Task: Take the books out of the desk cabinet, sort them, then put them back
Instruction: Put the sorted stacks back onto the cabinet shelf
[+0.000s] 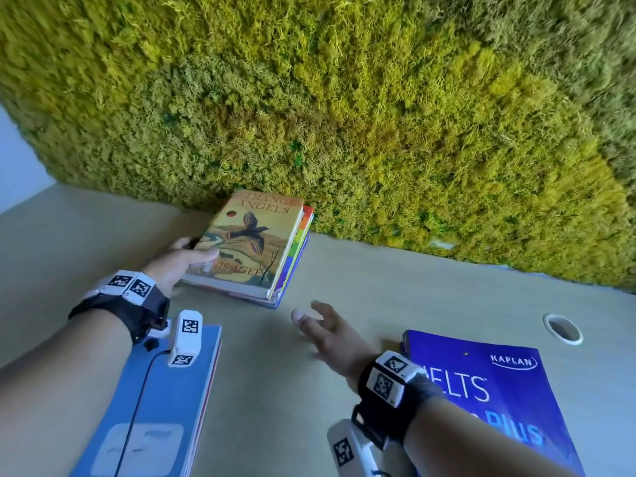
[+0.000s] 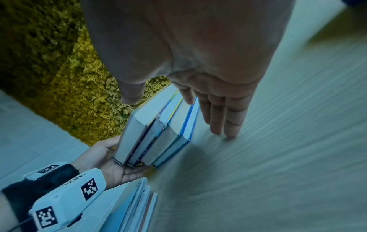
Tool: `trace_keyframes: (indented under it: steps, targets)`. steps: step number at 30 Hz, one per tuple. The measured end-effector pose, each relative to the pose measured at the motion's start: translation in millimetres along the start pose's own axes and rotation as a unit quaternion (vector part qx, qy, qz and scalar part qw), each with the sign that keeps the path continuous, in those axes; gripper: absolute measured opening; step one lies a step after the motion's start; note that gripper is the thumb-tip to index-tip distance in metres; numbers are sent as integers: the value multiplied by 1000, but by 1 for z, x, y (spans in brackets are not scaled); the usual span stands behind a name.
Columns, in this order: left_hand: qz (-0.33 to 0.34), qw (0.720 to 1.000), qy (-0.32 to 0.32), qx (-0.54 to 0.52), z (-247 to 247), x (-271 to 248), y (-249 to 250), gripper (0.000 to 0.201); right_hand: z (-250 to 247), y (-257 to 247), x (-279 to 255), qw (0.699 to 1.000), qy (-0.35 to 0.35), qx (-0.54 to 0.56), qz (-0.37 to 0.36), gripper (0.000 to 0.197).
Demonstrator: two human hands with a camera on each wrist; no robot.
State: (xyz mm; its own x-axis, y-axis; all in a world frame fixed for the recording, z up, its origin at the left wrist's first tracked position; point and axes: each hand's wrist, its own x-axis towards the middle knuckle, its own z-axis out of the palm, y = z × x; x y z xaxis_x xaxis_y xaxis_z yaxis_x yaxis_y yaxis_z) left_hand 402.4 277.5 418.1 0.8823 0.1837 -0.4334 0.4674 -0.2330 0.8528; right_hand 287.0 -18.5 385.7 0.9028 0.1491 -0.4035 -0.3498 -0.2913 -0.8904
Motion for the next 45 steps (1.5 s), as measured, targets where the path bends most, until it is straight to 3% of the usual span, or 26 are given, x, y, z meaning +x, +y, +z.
trace_keyframes:
  steps: [3, 5, 8, 11, 13, 16, 20, 23, 26, 30, 34, 37, 38, 41, 45]
  targets:
    - [-7, 1000, -7, -9, 13, -7, 1, 76, 7, -6, 16, 999, 24, 43, -5, 122]
    - [18, 1000, -21, 14, 22, -9, -2, 82, 7, -18, 25, 995, 45, 89, -11, 117]
    - [57, 998, -17, 23, 37, -4, -12, 108, 2, -30, 33, 986, 37, 161, -14, 82]
    - [49, 999, -15, -11, 50, -13, -13, 126, 6, -30, 37, 977, 25, 210, -4, 53]
    - [57, 998, -20, -11, 59, -21, -13, 120, 6, -30, 35, 972, 38, 231, -3, 30]
    - [76, 997, -25, -1, 78, -45, -11, 118, -8, -26, 24, 968, 66, 242, 23, 33]
    - [91, 993, -30, 75, 100, -96, -22, 89, -22, -4, -20, 960, 99, 261, 35, 49]
    - [119, 985, -47, 114, 107, -142, -33, 78, -25, 20, -73, 959, 110, 257, 46, 32]
    - [131, 984, -105, 64, 113, -205, -45, 61, -25, 44, -128, 963, 100, 246, 54, 28]
    - [113, 982, -147, 39, 106, -268, -79, 62, -20, 63, -183, 953, 63, 292, 55, 39]
    - [110, 977, -176, 49, 86, -289, -89, 65, -22, 63, -203, 945, 23, 325, 45, 59]
    - [79, 985, -148, 45, 79, -284, -92, 22, -19, 51, -206, 953, 24, 300, 20, 47]
    - [82, 985, -141, 46, 78, -282, -93, 19, -15, 48, -206, 956, 29, 292, 8, 46]
    - [99, 987, -113, 51, 78, -276, -106, 55, -9, 48, -205, 962, 38, 270, -6, 45]
    - [66, 995, -65, 41, 82, -260, -135, 106, -17, 46, -205, 970, 61, 236, 3, 38]
